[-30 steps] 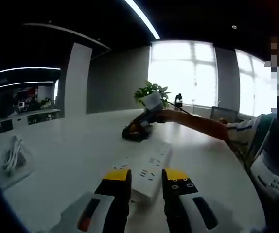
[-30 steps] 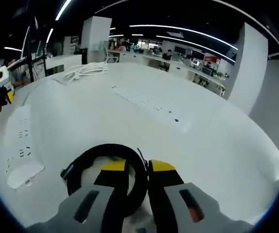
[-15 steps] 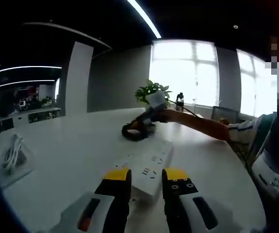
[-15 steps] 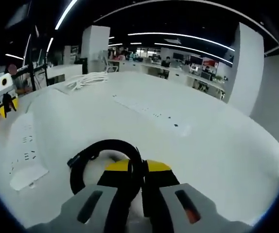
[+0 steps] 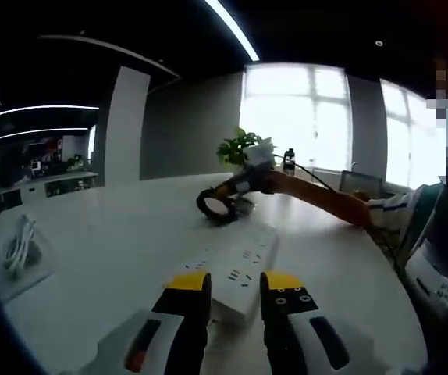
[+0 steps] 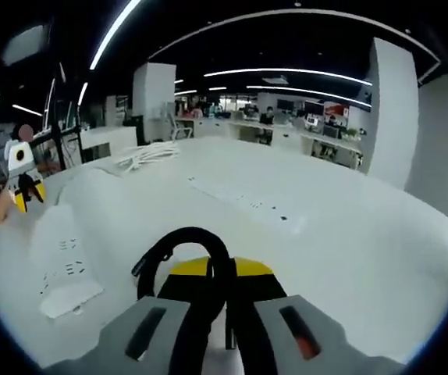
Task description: Straighten the power strip on the desk, plug the charger into it
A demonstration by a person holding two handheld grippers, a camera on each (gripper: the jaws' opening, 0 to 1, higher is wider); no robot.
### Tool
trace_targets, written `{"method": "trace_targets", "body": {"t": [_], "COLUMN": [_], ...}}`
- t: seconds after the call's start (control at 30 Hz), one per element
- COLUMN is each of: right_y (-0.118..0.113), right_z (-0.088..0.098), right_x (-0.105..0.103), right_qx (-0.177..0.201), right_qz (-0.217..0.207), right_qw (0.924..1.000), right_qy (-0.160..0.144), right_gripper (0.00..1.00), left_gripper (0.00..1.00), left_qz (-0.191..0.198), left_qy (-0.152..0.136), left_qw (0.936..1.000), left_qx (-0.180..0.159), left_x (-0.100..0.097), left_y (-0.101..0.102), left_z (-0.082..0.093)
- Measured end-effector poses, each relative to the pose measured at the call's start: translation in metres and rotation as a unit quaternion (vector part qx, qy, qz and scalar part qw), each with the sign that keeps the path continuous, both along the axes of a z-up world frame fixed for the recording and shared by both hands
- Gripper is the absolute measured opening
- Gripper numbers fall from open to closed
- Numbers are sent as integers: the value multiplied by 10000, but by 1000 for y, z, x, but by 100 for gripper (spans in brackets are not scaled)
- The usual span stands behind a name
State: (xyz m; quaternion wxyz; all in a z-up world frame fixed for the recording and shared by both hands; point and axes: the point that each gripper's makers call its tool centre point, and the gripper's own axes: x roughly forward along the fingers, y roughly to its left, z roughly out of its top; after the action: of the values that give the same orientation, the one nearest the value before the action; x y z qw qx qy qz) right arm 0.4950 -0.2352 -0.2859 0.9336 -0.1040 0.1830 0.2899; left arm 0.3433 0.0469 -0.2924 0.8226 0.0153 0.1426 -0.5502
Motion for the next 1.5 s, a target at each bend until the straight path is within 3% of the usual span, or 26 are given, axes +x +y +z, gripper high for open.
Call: {"method": "trace_targets", "body": {"t": [0.37,0.77,1.07,1.5], "right_y": [2,13,-1,-7], "right_z": [22,38,56,67], "right_x": [-21,-62,-67,-74], "right_qx": [787,1276,1642,2133], "right_qz": [95,192,221,276], "right_qw": [9967,9909,9849,9745], "right_qy": [-159,-372,-508,-646], "right_gripper": [7,6,6,6], "left_gripper": [25,24,25,24], "left_qz": [-1,6,-6,-40], "left_qy": [9,-11,12,32], "left_qw": [10000,10000,10000,10000], "left_qx": [9,-17,-28,-63], "left_x": [-1,-1,0,-4], "left_y": [-1,0,-1,-4], "left_z": [-3,0,-1,-2]}}
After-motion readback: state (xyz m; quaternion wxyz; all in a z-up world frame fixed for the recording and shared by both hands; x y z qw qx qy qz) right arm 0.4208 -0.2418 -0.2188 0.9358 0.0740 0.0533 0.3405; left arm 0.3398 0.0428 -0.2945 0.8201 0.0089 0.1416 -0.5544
